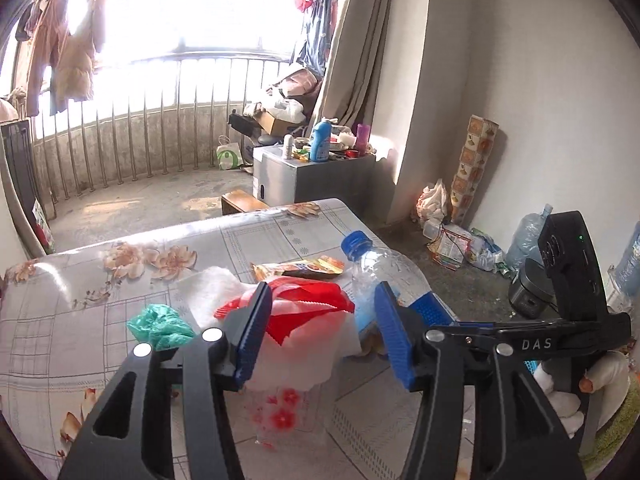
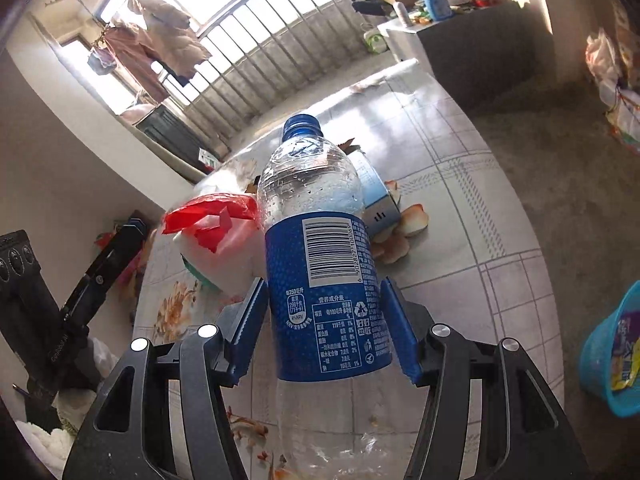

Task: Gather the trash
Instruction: 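Grasp the red plastic bag with the left gripper while the right holds the Pepsi bottle, then carry the red bag and Pepsi bottle over the blue basket with both grippers, then open both grippers to drop the red bag and Pepsi bottle into the basket, then move both grippers back over the table toward the snack bag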

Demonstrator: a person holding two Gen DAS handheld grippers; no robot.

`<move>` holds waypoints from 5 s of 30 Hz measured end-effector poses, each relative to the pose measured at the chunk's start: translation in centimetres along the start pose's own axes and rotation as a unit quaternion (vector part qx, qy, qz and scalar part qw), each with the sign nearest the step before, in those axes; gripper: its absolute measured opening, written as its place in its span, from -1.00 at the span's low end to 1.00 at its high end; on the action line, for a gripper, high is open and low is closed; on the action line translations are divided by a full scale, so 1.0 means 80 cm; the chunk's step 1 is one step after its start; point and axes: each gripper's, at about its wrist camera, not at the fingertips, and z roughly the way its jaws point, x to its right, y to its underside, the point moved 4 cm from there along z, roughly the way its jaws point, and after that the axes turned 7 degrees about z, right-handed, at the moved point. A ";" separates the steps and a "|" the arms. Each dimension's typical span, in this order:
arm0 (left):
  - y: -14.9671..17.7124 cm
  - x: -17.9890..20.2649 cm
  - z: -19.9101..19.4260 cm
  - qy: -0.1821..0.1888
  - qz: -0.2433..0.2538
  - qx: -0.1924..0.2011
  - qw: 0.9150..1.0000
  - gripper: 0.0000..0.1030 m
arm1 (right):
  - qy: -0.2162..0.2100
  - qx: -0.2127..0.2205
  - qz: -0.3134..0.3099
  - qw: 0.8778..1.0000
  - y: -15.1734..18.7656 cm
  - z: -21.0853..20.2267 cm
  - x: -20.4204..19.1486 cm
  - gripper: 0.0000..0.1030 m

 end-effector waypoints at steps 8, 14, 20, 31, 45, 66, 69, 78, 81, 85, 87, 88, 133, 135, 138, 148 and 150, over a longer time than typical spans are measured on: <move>0.007 -0.019 0.066 -0.053 0.110 -0.080 0.989 0.16 | 0.008 -0.015 -0.031 0.999 -0.004 0.000 -0.002 0.10; 0.012 -0.033 0.077 -0.053 0.090 -0.086 0.991 -0.63 | -0.012 -0.048 -0.035 0.998 -0.007 0.015 -0.002 0.19; 0.005 -0.033 0.062 -0.049 0.080 -0.068 0.993 -0.71 | -0.027 -0.052 -0.031 0.998 -0.003 0.016 -0.002 0.12; -0.029 -0.019 -0.002 -0.026 0.059 -0.015 0.998 -0.81 | -0.053 -0.001 0.022 0.998 -0.001 -0.029 0.010 0.08; -0.068 0.088 -0.050 0.072 0.081 0.019 0.994 -0.89 | -0.090 0.095 0.081 0.988 0.024 -0.154 0.046 0.08; -0.069 0.355 0.045 0.300 0.129 -0.107 0.939 -0.91 | -0.030 0.220 0.294 0.930 0.105 -0.296 0.232 0.09; -0.051 0.396 0.075 0.314 0.147 -0.148 0.926 -0.91 | -0.015 0.228 0.341 0.912 0.122 -0.300 0.270 0.09; 0.016 0.517 0.188 0.326 0.184 -0.268 0.888 -0.91 | -0.055 0.204 0.516 0.830 0.166 -0.274 0.401 0.11; 0.034 0.552 0.232 0.315 0.192 -0.301 0.879 -0.89 | -0.079 0.181 0.569 0.798 0.177 -0.254 0.456 0.15; 0.070 0.606 0.297 0.317 0.205 -0.372 0.848 0.04 | -0.079 0.162 0.624 0.760 0.184 -0.212 0.539 0.48; 0.079 0.619 0.311 0.296 0.220 -0.360 0.857 0.04 | -0.026 0.144 0.650 0.746 0.200 -0.195 0.572 0.48; 0.080 0.619 0.312 0.287 0.224 -0.355 0.861 0.04 | -0.010 0.141 0.661 0.737 0.210 -0.191 0.581 0.46; 0.067 -0.175 0.014 0.054 -0.274 -0.132 0.951 0.50 | 0.037 0.015 -0.006 0.999 -0.093 0.038 0.015 0.48; 0.072 -0.177 0.032 0.061 -0.290 -0.141 0.945 0.50 | 0.053 0.002 -0.058 0.997 -0.108 0.075 0.000 0.47; 0.077 -0.178 0.057 0.070 -0.305 -0.153 0.938 0.50 | 0.075 -0.038 -0.092 0.992 -0.120 0.127 -0.007 0.47; 0.080 -0.167 0.113 0.097 -0.277 -0.164 0.942 0.50 | 0.038 -0.098 -0.099 0.989 -0.107 0.165 -0.020 -0.14; 0.083 -0.162 0.119 0.109 -0.272 -0.169 0.941 0.42 | 0.034 -0.095 -0.097 0.990 -0.100 0.166 -0.022 -0.28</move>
